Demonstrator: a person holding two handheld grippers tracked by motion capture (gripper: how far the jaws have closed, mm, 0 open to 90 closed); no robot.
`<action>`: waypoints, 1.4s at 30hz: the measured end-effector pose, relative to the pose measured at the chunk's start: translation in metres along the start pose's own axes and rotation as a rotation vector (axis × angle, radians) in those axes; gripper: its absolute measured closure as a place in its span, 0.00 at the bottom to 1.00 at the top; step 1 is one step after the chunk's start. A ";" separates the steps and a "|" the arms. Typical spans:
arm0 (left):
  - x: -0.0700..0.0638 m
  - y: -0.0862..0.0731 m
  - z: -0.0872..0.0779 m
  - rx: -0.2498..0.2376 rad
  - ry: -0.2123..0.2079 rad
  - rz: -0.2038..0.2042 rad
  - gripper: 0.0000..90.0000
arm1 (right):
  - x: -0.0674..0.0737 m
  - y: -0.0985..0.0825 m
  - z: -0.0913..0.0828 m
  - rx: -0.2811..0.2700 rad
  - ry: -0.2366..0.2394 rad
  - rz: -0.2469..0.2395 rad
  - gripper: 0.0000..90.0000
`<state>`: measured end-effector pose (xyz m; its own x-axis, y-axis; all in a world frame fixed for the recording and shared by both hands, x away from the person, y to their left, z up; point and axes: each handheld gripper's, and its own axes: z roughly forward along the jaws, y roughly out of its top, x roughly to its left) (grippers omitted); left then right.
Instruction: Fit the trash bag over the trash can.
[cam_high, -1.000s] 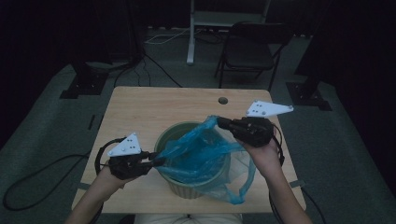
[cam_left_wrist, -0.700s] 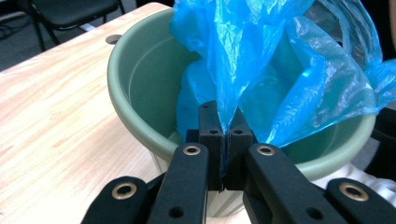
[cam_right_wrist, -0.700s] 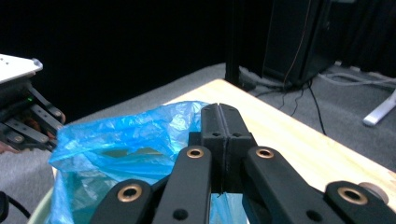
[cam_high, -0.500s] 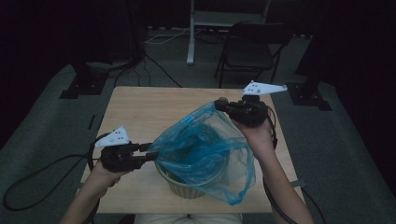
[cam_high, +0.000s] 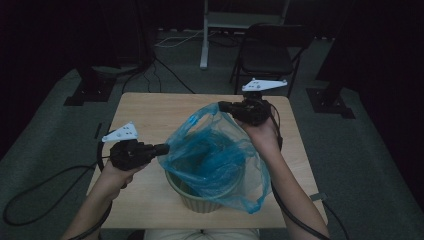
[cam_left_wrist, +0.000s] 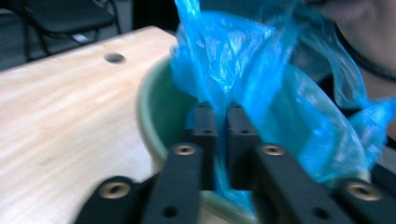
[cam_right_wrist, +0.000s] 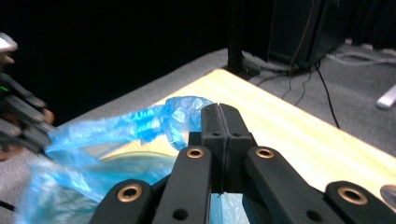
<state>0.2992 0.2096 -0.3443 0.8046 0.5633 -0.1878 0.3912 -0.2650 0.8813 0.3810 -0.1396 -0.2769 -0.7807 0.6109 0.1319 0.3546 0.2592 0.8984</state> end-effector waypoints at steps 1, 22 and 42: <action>0.001 -0.001 -0.001 -0.005 0.016 -0.006 1.00 | -0.003 -0.002 0.005 0.011 -0.001 0.006 1.00; 0.036 -0.066 0.025 0.126 0.077 -0.155 1.00 | -0.061 -0.060 0.110 0.343 0.111 0.181 1.00; 0.039 -0.087 0.039 0.148 0.013 -0.216 1.00 | -0.084 -0.124 0.132 0.444 0.181 0.313 0.97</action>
<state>0.3136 0.2238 -0.4457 0.6897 0.6289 -0.3588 0.6157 -0.2486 0.7477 0.4699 -0.1243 -0.4544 -0.6654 0.5814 0.4681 0.7348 0.3998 0.5480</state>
